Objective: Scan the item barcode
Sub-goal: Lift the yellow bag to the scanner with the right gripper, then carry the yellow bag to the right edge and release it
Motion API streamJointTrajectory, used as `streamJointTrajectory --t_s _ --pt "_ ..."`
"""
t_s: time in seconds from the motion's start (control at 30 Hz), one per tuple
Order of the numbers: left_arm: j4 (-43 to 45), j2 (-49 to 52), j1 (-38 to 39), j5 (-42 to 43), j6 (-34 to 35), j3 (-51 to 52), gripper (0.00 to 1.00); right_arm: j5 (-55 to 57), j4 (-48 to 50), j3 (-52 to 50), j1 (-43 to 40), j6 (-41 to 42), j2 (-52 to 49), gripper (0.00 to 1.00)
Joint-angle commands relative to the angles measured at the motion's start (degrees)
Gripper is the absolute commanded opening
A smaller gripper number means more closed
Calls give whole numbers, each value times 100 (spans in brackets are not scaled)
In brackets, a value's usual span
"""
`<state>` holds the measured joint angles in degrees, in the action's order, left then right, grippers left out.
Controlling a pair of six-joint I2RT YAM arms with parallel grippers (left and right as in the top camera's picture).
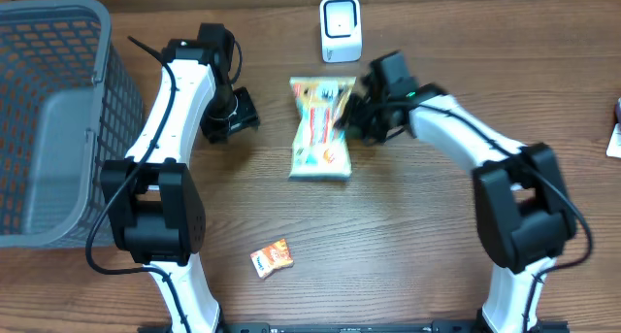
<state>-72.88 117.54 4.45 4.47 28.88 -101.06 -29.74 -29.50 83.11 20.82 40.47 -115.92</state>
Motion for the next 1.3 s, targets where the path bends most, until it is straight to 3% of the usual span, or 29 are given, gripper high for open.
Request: streamJointTrajectory --t_s 0.0,0.27,0.57,0.73,1.1,1.27 --pt "-63 2 -28 24 -59 -136 100 120 208 647 -376 339 501 4" --pt "-61 2 -26 0 -59 -133 100 225 1506 706 -643 1237 479 4" --pt "160 2 -26 -2 -59 -133 100 1355 3143 706 -516 2806 306 4" --pt "160 2 -26 -2 -59 -133 100 761 3884 708 -514 3585 -319 4" --pt "160 2 -26 -2 -59 -133 100 219 3932 708 -774 3556 -546 4" --pt "160 2 -26 -2 -59 -133 100 -573 3952 737 -1141 2975 -437 4"
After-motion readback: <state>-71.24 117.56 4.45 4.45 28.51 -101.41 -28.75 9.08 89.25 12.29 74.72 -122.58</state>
